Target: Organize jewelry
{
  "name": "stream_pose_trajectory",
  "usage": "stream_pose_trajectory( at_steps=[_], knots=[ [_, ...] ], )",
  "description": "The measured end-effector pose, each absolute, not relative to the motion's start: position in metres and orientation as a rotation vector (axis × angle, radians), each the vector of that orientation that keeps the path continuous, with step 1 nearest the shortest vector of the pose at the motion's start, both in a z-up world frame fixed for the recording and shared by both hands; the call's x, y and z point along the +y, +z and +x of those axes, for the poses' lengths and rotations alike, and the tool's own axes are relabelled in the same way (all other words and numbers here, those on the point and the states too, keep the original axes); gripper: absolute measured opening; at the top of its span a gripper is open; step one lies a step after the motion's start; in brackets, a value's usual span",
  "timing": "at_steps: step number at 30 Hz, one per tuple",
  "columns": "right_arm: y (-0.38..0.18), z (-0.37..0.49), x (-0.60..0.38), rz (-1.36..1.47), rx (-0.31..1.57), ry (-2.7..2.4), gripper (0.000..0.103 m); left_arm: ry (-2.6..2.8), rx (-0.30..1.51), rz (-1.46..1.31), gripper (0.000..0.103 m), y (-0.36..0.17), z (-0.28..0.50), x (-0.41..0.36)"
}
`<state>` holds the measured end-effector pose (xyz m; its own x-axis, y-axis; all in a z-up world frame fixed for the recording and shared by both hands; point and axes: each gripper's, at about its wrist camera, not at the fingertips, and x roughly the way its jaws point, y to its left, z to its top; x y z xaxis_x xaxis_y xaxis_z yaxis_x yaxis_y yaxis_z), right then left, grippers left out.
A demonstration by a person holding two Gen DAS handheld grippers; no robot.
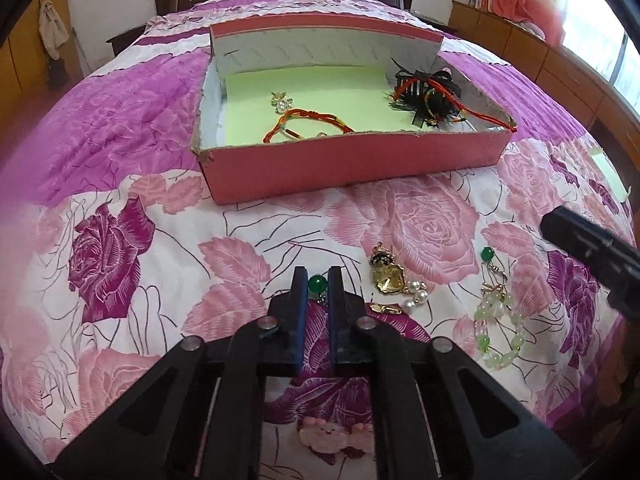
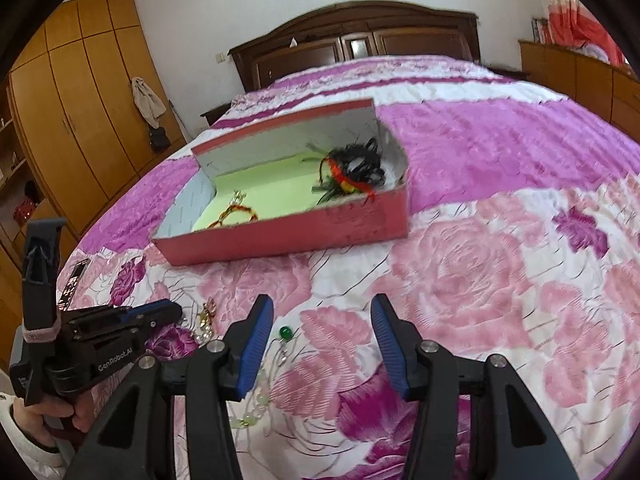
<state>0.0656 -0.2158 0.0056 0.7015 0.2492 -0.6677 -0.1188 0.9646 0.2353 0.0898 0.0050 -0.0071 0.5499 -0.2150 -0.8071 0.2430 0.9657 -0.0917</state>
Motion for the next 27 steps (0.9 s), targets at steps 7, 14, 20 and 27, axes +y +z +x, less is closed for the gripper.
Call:
stream_pose_trajectory(
  at_steps=[7, 14, 20, 27],
  knots=[
    [-0.012, 0.075, -0.194, 0.167, 0.846, 0.238, 0.053, -0.287, 0.946, 0.026, 0.001, -0.009, 0.088, 0.004],
    [-0.027, 0.084, -0.182, 0.168, 0.905, 0.242, 0.039, -0.299, 0.942, 0.017, 0.001, -0.012, 0.088, 0.006],
    [-0.034, 0.089, -0.182, 0.199, 0.928, 0.243, 0.023, -0.304, 0.943, 0.009, 0.001, -0.013, 0.087, 0.007],
    [-0.034, 0.088, -0.188, 0.228, 0.916, 0.246, 0.012, -0.306, 0.929, 0.003, 0.001, -0.011, 0.086, 0.008]
  ],
)
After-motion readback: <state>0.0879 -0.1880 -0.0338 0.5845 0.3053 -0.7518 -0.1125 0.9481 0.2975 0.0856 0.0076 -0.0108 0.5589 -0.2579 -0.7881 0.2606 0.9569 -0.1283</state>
